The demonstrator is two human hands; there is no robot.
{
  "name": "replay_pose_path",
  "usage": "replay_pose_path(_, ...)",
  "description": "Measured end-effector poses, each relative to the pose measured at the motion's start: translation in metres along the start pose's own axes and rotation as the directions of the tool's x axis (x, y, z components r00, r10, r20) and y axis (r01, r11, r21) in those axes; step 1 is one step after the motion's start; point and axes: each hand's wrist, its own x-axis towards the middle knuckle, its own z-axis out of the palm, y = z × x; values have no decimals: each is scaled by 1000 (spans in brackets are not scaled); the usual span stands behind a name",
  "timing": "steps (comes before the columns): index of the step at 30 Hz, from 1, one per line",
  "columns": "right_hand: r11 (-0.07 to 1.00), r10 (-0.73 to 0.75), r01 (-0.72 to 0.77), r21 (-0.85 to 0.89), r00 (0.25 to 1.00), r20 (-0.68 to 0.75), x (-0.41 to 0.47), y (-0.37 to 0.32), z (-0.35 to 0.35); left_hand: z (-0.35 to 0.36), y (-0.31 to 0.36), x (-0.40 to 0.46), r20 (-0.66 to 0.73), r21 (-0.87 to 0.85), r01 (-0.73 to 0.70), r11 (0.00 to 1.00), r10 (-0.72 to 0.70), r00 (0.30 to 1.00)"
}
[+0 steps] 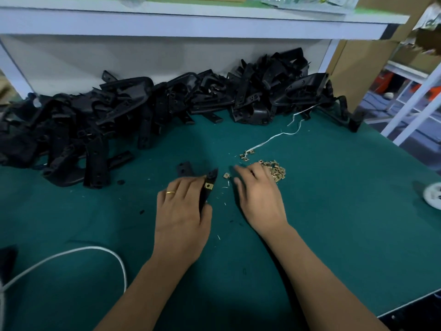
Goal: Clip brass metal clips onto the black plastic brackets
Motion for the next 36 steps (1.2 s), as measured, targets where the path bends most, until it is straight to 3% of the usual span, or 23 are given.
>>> replay_pose_path(2,1000,-15,14,9,997,78,11,-3,5,1,2,2,131,155,27,987,-48,990)
replay_pose_path(4,999,-31,26,37,991,134,18,-4,9,2,8,3,230,177,22,984,-63,971)
replay_pose_path(9,984,-5,-18,176,991,131,16,5,11,-2,7,-4,408,11,-78,997,67,910)
replay_pose_path(13,925,124,-163,343,983,133,6,8,7,-8,-3,-6,536,-227,-40,973,159,829)
replay_pose_path(17,716,346,-317,622,935,78,-11,15,-7,-6,-13,0,527,-284,-11,959,166,834)
replay_pose_path(20,595,393,-343,727,913,109,-22,19,-17,0,-16,0,465,-259,-38,965,158,871)
replay_pose_path(26,642,398,-354,680,912,99,-32,14,-25,11,-11,-1,245,-212,-37,977,90,965)
replay_pose_path(33,639,441,-423,643,886,144,-33,11,-25,15,-12,-3,222,-176,-66,982,105,969)
replay_pose_path(36,703,402,-380,602,910,105,-33,12,-21,17,-12,-3,216,-176,-70,982,107,970)
